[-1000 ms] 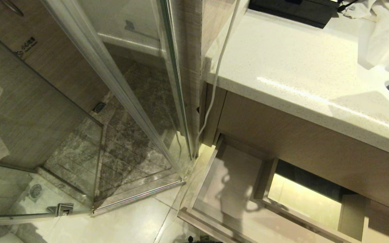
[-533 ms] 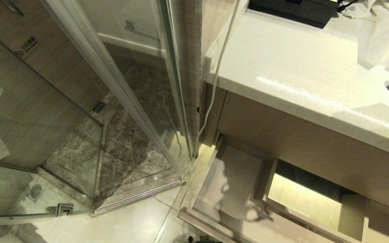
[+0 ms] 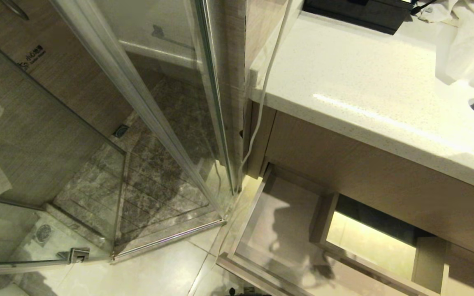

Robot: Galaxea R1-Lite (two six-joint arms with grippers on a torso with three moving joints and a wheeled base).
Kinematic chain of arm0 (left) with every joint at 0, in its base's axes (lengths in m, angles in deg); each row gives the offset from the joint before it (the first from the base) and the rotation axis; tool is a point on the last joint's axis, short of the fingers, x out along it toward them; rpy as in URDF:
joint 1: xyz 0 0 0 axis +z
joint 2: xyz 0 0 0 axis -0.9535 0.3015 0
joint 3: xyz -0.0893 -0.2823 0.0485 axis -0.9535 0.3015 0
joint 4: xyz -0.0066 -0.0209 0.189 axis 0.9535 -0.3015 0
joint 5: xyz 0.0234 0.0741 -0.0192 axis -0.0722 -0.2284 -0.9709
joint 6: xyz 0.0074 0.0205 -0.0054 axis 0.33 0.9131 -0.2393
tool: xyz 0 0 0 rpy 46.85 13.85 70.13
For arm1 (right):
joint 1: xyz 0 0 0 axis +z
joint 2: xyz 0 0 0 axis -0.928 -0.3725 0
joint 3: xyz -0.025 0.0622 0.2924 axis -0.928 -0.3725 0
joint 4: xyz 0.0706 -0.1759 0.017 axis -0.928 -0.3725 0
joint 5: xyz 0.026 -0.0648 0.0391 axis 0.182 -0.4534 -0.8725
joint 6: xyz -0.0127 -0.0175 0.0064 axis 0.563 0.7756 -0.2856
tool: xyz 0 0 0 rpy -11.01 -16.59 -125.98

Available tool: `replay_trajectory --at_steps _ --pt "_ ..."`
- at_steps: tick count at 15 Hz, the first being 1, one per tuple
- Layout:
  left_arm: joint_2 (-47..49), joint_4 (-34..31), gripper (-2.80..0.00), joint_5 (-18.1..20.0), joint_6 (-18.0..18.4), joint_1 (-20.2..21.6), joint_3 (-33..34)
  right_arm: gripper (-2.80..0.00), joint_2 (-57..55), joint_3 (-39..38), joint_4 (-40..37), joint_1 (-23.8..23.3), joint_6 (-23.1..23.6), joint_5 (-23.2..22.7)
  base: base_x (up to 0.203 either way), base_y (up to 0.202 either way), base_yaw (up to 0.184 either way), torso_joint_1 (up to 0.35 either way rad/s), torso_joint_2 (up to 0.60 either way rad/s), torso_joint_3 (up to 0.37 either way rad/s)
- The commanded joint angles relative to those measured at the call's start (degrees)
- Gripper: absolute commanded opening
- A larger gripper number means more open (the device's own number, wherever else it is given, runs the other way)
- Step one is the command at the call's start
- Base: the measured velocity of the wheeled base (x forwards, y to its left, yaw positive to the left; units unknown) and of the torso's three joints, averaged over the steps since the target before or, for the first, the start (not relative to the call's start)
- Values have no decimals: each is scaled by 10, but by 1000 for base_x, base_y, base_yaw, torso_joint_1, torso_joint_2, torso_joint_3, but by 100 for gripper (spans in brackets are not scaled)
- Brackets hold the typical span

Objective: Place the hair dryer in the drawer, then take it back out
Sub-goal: Put it into the drawer

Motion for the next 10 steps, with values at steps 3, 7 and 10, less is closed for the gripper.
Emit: replay_trajectory --at_steps 3,7,10 --pt "0 0 -280 0 0 0 0 -280 10 -9 0 -15 2 2 0 0 0 0 0 0" --pt "0 0 -280 0 0 0 0 -280 6 -10 -1 -17 3 3 0 0 0 0 0 0" --pt "0 0 -280 0 0 0 0 -280 0 -11 1 -20 3 3 0 0 0 0 0 0"
